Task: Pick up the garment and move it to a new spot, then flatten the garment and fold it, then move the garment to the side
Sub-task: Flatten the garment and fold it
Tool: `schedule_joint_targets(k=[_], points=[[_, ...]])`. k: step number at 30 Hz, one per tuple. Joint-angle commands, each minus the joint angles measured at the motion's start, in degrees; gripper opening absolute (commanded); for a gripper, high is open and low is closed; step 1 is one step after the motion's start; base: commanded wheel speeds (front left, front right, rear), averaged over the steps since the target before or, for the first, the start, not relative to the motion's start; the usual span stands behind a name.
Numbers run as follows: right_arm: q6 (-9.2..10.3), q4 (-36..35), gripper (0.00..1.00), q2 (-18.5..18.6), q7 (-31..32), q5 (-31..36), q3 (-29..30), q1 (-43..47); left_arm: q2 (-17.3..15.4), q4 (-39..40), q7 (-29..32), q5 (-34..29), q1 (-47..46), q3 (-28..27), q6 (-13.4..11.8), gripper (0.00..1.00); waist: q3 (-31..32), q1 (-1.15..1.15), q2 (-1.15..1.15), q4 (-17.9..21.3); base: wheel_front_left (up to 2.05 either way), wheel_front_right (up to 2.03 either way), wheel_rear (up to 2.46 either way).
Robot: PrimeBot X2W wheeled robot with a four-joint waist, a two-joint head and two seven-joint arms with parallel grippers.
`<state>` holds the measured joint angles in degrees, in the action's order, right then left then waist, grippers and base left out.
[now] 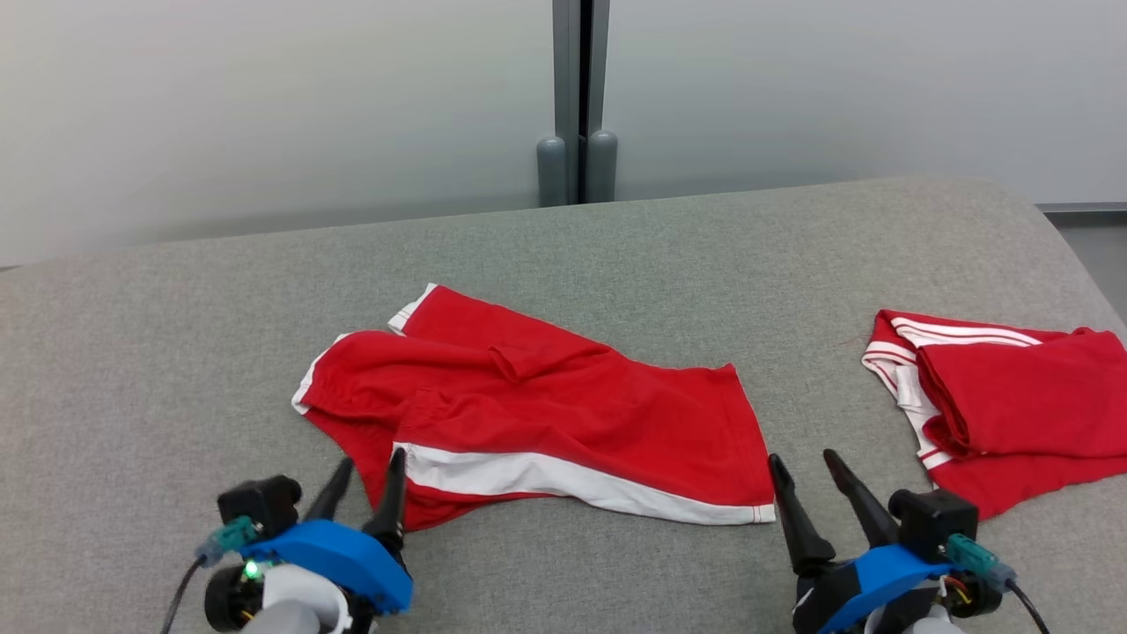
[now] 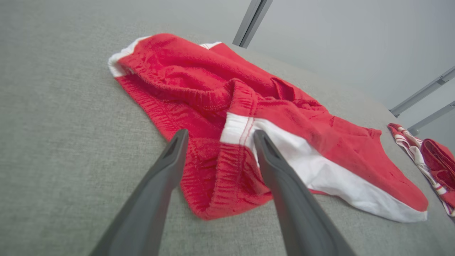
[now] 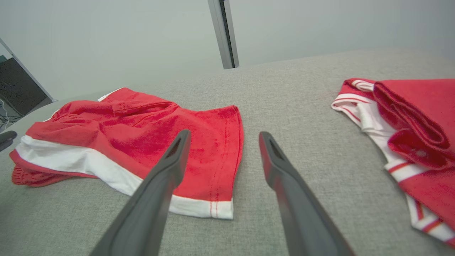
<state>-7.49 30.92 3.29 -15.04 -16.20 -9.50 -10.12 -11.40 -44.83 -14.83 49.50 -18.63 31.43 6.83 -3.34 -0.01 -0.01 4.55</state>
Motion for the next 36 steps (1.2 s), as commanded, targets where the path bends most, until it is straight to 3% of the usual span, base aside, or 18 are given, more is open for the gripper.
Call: schedule_joint_targets(k=[1,6,14,20,30,36], points=[[-0.01,-1.3,1.0,0.0,-0.2,0.8,1.4,1.2,-1.0,2.5,-0.4,-2.4,0.0,-2.6,-1.4,1.0,0.5,0.01,0.01,0.4,0.0,0.0,0.0],[-0.01,-4.7,1.0,-0.3,-0.2,3.2,4.9,2.7,-1.1,11.7,-0.3,-14.5,5.9,-10.0,-6.6,1.0,1.3,0.01,0.01,1.0,0.0,0.0,0.0],[-0.01,-4.6,1.0,-0.3,-0.2,2.7,4.8,3.6,2.9,12.1,-0.4,-19.5,9.6,-16.0,-2.3,1.0,1.1,0.01,0.01,2.3,0.0,0.0,0.0],[-0.01,-4.7,1.0,-0.3,-0.2,2.8,5.2,2.9,3.9,11.3,-0.4,-22.5,8.7,-18.5,-1.5,1.0,0.6,0.01,0.01,2.6,0.0,0.0,0.0],[-0.01,-5.7,1.0,-0.3,-0.2,4.2,5.5,2.6,6.5,15.8,-0.4,-32.4,12.0,-25.3,-6.0,1.0,1.0,0.01,0.01,2.7,0.0,0.0,0.0],[-0.01,-5.6,1.0,-0.3,-0.2,5.4,5.3,2.5,7.9,17.1,-0.4,-36.1,15.1,-26.9,-6.6,1.0,1.5,0.01,0.01,1.8,0.0,0.0,0.0]])
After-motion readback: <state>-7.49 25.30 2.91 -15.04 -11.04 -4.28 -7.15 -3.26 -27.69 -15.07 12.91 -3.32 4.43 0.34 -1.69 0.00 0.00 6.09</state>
